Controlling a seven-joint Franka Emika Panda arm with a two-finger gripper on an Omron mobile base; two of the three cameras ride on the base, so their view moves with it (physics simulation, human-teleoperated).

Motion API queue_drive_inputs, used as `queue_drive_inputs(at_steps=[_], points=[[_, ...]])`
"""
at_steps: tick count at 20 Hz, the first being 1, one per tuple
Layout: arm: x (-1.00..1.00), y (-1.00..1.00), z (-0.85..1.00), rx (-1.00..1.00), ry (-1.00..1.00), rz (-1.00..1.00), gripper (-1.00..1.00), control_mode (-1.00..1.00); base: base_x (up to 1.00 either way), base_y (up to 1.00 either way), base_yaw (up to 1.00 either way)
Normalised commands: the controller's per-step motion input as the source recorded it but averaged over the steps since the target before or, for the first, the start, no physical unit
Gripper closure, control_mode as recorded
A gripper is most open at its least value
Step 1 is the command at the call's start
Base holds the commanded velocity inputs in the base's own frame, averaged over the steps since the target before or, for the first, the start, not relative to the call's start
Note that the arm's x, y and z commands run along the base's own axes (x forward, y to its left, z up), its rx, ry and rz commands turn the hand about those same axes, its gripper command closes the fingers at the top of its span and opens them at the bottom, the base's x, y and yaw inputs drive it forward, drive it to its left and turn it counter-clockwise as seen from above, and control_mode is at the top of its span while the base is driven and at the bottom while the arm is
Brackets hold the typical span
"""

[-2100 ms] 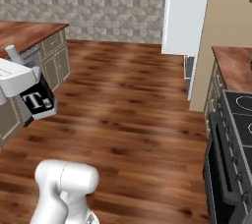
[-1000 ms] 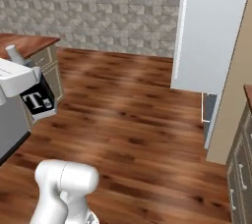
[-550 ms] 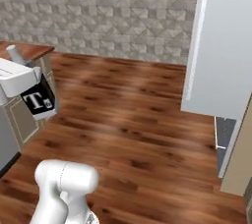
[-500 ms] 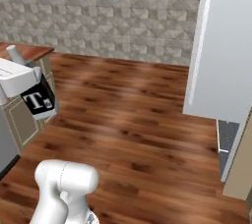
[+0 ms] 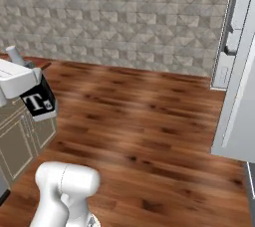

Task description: There is a bowl on the dining counter. Grab a lemon wedge from the fridge and place it in the bowl. Then get the liquor bottle and glass cup from the cabinet and place them next to the bowl.

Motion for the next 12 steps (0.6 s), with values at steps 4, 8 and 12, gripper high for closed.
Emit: queue_drive_inputs(at_steps=[4,8,12], points=[[0.0,0.0,0.0,0.0,0.0,0.0,1.0,1.0,1.0,0.33,0.04],[0.0,0.0,0.0,0.0,0.0,0.0,1.0,1.0,1.0,0.18,0.15],[0.0,0.0,0.0,0.0,0.0,0.0,1.0,1.0,1.0,0.07,0.22]])
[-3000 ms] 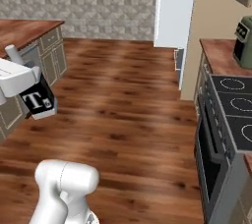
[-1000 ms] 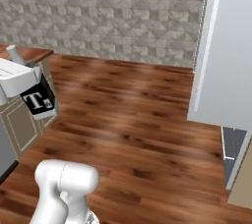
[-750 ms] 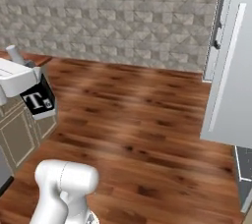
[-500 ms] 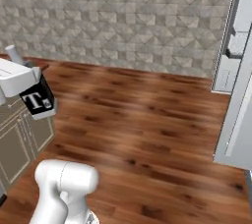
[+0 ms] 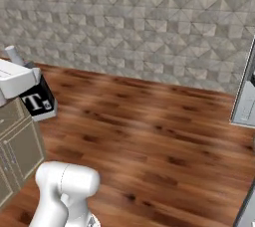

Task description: There is a bowl on the dining counter. Grab a lemon wedge from the fridge and place it in the bowl. Then get the liquor bottle and glass cup from the cabinet and place them next to the bowl.

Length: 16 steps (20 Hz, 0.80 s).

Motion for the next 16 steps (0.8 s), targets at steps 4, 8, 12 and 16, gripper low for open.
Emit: queue_drive_inputs(at_steps=[4,8,12,16], points=[[0.0,0.0,0.0,0.0,0.0,0.0,1.0,1.0,1.0,0.01,0.26],[0.0,0.0,0.0,0.0,0.0,0.0,1.0,1.0,1.0,0.0,0.31],[0.0,0.0,0.0,0.0,0.0,0.0,1.0,1.0,1.0,0.0,0.35],[0.0,0.0,0.0,0.0,0.0,0.0,1.0,1.0,1.0,0.0,0.4]])
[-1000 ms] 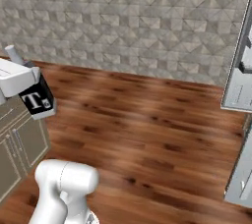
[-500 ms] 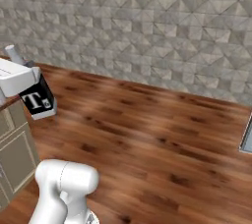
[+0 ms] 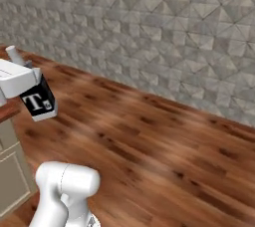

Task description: There is a bowl on the dining counter. Grab a lemon wedge from the fridge and place it in the bowl. Then get the liquor bottle and glass cup from the cabinet and place them next to the bowl.

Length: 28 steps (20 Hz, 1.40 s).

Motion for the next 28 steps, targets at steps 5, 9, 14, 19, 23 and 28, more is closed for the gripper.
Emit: queue_drive_inputs(at_steps=[5,9,14,19,23,28], points=[[0.0,0.0,0.0,0.0,0.0,0.0,1.0,1.0,1.0,0.0,0.47],[0.0,0.0,0.0,0.0,0.0,0.0,1.0,1.0,1.0,0.0,0.51],[0.0,0.0,0.0,0.0,0.0,0.0,1.0,1.0,1.0,0.0,0.53],[0.0,0.0,0.0,0.0,0.0,0.0,1.0,1.0,1.0,0.0,0.57],[0.0,0.0,0.0,0.0,0.0,0.0,1.0,1.0,0.88,-0.16,0.58],[0.0,0.0,0.0,0.0,0.0,0.0,1.0,1.0,0.5,-0.76,0.45]])
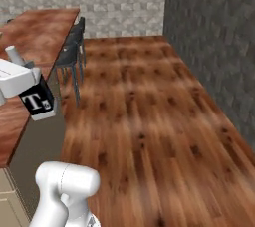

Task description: There is a bowl on the dining counter. Grab a lemon wedge from the fridge and place it in the bowl. Then get the liquor bottle and glass cup from the cabinet and place them next to the bowl.

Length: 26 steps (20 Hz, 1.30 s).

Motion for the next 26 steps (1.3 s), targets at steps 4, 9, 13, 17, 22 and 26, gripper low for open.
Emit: queue_drive_inputs(at_steps=[4,9,13,17,22,26], points=[[0.0,0.0,0.0,0.0,0.0,0.0,1.0,1.0,0.3,-0.97,0.37],[0.0,0.0,0.0,0.0,0.0,0.0,1.0,1.0,0.39,-0.92,0.36],[0.0,0.0,0.0,0.0,0.0,0.0,1.0,1.0,0.6,-0.87,0.4],[0.0,0.0,0.0,0.0,0.0,0.0,1.0,1.0,0.7,-0.84,0.41],[0.0,0.0,0.0,0.0,0.0,0.0,1.0,1.0,0.73,-0.81,0.41],[0.0,0.0,0.0,0.0,0.0,0.0,1.0,1.0,0.76,-0.81,0.41]])
